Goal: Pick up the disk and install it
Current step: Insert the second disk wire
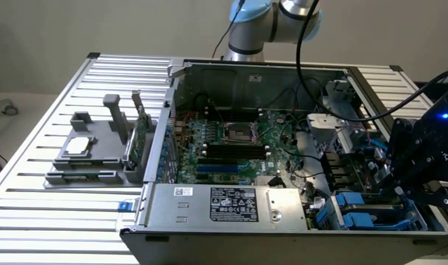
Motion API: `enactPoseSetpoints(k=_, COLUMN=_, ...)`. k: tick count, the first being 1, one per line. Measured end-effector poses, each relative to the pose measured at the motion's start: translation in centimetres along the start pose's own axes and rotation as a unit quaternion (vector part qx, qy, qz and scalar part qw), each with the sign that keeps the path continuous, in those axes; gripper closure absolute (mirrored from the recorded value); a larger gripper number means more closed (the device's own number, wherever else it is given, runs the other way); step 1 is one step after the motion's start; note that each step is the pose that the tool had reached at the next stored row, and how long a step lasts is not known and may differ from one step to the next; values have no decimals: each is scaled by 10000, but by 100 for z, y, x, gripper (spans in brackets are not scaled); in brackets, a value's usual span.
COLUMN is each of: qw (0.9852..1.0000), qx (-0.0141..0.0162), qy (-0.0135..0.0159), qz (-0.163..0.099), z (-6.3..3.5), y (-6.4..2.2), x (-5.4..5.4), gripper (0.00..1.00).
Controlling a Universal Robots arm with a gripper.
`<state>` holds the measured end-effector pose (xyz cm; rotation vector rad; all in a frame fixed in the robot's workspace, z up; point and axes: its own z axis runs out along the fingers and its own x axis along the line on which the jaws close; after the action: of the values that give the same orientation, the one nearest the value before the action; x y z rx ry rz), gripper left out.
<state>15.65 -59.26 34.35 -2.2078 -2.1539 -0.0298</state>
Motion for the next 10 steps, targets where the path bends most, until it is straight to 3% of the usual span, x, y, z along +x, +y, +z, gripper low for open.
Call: enactPoseSetpoints(k=10, qw=10000, qx=-38, qy=1, qz=-2, z=13, y=0, x=-1, gripper=84)
